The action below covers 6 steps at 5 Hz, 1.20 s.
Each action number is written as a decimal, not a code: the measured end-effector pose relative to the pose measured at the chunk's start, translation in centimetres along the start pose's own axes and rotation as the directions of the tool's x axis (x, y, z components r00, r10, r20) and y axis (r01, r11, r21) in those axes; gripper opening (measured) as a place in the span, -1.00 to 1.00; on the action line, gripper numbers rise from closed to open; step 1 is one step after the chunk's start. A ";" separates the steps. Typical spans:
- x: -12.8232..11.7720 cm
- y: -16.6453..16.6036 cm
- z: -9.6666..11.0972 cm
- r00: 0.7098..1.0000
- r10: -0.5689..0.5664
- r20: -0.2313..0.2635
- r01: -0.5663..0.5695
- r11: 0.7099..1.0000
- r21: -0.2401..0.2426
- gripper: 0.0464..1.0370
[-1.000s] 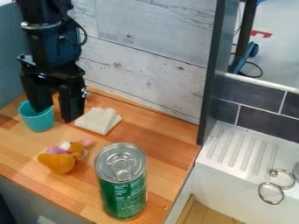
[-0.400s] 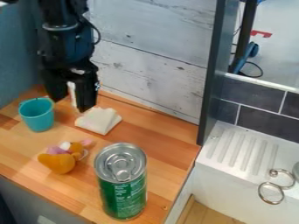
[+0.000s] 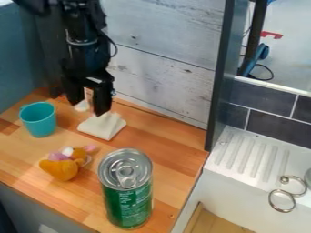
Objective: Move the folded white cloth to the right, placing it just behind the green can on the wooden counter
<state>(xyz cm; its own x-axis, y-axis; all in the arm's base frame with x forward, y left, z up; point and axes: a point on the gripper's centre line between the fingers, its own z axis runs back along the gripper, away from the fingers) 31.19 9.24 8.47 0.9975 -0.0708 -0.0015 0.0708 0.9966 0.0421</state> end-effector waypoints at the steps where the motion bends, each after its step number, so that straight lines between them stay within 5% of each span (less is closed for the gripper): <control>1: 1.6 0.5 -1.4 1.000 -0.001 0.005 0.001 1.000 0.001 0.93; 4: 4.1 0.5 -5.9 0.997 -0.080 -0.015 0.079 0.995 -0.057 0.93; 6: 4.1 0.2 -6.8 0.992 -0.125 -0.030 0.122 0.988 -0.091 0.93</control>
<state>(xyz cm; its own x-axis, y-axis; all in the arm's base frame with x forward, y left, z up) 35.30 9.42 1.67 0.9804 -0.1934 -0.0364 0.1915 0.9802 -0.0499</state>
